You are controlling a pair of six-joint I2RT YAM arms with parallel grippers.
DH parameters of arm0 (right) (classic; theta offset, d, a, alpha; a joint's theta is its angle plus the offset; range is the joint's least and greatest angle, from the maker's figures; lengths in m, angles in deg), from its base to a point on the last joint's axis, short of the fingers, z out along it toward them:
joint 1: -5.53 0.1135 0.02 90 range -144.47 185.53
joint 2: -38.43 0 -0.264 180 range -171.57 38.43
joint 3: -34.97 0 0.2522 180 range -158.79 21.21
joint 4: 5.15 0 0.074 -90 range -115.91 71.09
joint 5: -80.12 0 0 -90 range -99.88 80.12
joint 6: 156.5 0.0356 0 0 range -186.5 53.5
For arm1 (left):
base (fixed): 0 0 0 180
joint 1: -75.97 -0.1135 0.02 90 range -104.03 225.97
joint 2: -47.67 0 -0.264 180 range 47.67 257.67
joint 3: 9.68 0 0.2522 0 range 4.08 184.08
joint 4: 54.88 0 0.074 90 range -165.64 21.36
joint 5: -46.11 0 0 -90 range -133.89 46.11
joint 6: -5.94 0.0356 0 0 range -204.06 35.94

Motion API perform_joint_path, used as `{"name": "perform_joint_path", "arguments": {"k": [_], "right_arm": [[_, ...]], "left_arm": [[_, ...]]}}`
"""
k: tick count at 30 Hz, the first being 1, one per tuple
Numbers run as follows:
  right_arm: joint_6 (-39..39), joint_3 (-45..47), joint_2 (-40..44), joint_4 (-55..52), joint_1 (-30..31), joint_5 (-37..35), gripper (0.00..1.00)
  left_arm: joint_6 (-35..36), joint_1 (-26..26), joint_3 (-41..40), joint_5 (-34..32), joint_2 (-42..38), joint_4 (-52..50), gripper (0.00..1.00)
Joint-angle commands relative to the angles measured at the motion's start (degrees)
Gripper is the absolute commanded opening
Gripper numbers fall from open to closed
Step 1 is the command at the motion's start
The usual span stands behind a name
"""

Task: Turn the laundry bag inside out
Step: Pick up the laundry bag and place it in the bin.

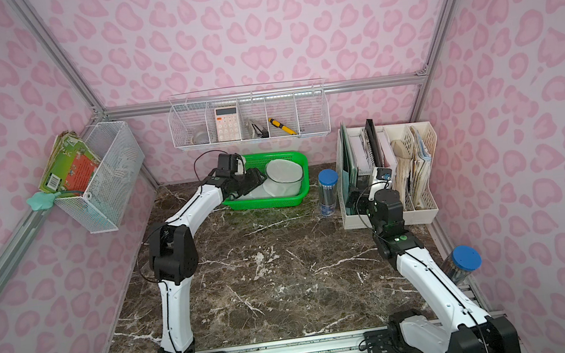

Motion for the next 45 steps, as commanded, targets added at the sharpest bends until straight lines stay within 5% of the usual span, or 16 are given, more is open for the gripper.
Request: {"name": "perform_joint_path", "arguments": {"k": [1,13,21,45], "right_arm": [[-0.89,0.37,1.81,-1.55,0.03,-1.98,1.00],[-0.96,2.91,8.45,-4.53,0.03,-4.95,1.00],[-0.55,3.54,9.89,-4.21,0.02,-5.97,1.00],[-1.26,-5.47,1.81,1.96,3.75,-0.11,1.00]], "left_arm": [[-4.50,0.03,2.89,2.66,3.08,4.99,0.59],[-12.13,0.12,12.14,4.56,13.73,11.90,0.48],[-12.35,0.12,13.17,5.77,13.30,11.90,0.01],[-9.32,0.91,-24.59,14.53,-32.82,11.76,0.00]]}}
